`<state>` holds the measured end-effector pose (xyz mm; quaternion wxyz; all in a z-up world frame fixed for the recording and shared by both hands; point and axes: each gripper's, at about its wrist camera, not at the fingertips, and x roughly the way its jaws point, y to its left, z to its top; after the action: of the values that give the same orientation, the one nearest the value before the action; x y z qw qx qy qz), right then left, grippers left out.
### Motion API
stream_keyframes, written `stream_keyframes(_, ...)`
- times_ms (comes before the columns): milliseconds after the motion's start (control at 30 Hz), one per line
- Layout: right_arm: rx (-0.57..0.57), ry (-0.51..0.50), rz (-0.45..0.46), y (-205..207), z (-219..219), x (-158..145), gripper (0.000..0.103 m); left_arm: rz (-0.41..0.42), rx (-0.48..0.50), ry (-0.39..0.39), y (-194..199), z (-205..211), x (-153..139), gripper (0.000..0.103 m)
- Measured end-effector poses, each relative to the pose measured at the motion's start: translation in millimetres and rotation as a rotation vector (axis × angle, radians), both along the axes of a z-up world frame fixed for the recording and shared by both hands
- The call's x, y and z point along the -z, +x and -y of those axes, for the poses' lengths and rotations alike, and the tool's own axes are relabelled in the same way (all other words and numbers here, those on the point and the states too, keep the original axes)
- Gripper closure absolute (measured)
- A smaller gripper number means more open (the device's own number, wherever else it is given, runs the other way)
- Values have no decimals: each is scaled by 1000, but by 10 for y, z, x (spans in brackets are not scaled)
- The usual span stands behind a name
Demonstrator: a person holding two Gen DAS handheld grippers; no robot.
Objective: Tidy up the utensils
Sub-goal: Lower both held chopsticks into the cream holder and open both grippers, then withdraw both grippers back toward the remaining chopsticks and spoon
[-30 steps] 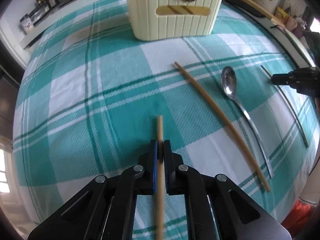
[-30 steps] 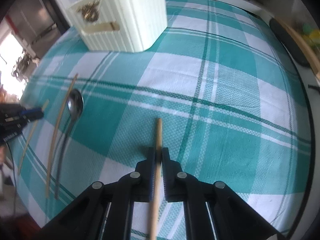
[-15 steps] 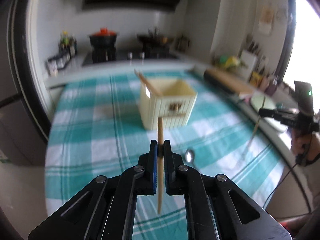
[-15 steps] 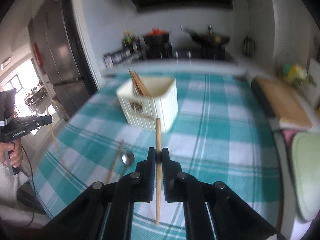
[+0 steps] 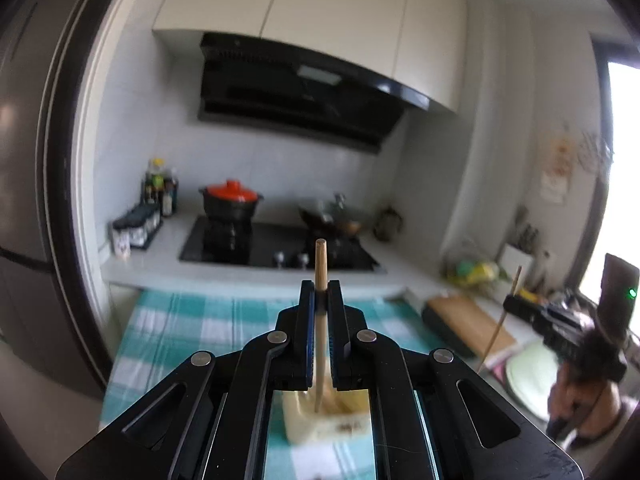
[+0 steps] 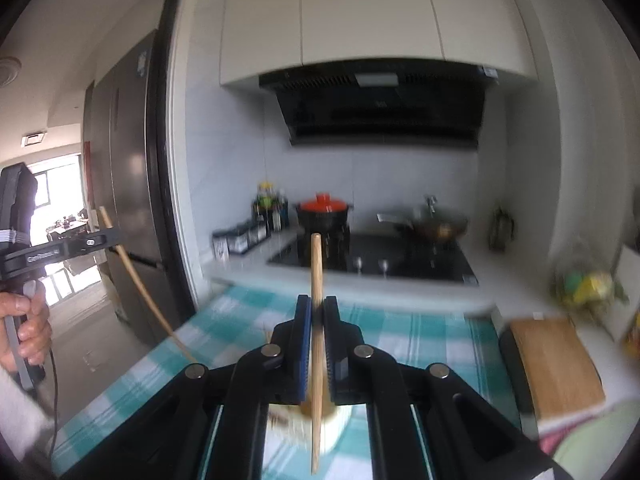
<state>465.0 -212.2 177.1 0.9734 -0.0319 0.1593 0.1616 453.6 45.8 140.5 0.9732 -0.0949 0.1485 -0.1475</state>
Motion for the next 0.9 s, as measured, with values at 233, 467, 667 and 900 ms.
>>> stream_keyframes(233,-3,-56,20,491,-273,315,97,-98,2,39,608,378,430,99)
stream_keyframes(467,-39,-115,-225,1114,-500,1090,96,-335,41,58,1133,572,1167,99)
stream_keyframes(667,-63,-91,-433,1448,-579,1561,95,-462,61,61,1322,635,1517,93)
stream_keyframes(900,-89,-34,-405,998,-335,1396,62,-523,82,44,1019,412,1494,36)
